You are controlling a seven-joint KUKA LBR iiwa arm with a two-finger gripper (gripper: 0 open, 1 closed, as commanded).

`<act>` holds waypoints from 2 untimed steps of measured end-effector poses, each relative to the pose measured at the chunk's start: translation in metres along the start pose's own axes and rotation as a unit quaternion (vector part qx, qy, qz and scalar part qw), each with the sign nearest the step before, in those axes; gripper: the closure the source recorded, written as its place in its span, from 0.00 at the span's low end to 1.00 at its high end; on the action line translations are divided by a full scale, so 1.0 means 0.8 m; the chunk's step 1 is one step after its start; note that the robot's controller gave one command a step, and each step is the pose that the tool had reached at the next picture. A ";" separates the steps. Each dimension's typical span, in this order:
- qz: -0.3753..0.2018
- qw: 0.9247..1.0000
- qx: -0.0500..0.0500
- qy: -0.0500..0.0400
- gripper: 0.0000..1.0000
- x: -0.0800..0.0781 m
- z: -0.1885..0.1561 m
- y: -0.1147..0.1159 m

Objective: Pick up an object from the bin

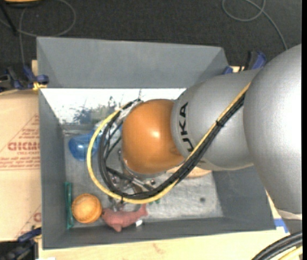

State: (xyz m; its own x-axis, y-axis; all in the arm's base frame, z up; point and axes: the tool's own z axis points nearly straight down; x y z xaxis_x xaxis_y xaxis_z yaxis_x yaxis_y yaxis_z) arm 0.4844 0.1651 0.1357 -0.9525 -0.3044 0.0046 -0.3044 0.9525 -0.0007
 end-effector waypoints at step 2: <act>-0.040 0.999 0.000 -0.004 0.00 -0.014 -0.188 0.011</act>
Offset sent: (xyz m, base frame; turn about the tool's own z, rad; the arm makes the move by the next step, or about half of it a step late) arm 0.0000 0.0000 0.0000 0.0000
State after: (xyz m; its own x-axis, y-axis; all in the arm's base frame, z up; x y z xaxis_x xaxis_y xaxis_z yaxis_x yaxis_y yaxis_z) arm 0.4931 0.1770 0.2858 -0.9248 -0.3804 -0.0043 -0.3804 0.9248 0.0001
